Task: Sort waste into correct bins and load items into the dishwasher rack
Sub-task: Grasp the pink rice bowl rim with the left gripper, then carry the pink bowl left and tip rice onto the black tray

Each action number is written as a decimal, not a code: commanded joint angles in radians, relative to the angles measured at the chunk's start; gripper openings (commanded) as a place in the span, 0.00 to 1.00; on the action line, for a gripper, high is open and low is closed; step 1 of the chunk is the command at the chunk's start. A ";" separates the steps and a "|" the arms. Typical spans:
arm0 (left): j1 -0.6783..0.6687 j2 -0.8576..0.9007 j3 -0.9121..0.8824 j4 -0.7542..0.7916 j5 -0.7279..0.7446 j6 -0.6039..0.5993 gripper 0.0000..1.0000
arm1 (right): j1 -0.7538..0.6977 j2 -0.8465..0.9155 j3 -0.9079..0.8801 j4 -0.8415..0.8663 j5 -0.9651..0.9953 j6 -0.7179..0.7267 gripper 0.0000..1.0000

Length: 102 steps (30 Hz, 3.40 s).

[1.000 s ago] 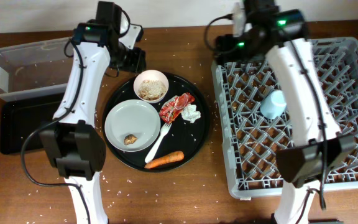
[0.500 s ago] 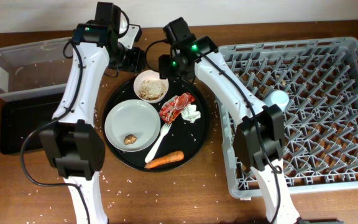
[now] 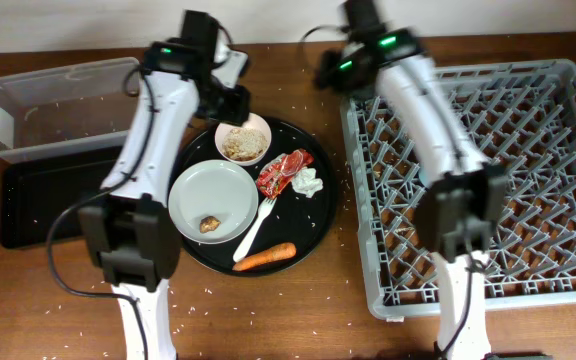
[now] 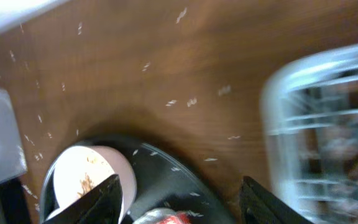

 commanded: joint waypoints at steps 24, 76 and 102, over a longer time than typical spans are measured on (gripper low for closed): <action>-0.165 0.225 0.285 -0.195 -0.157 -0.127 0.01 | -0.137 -0.096 0.037 -0.224 0.033 -0.115 0.60; 1.098 -0.294 -0.695 0.080 1.214 0.372 0.00 | -0.096 -0.096 0.037 -0.265 0.060 -0.141 0.60; 1.178 -0.291 -0.697 0.117 1.384 0.102 0.00 | -0.096 -0.096 0.037 -0.265 0.060 -0.141 0.60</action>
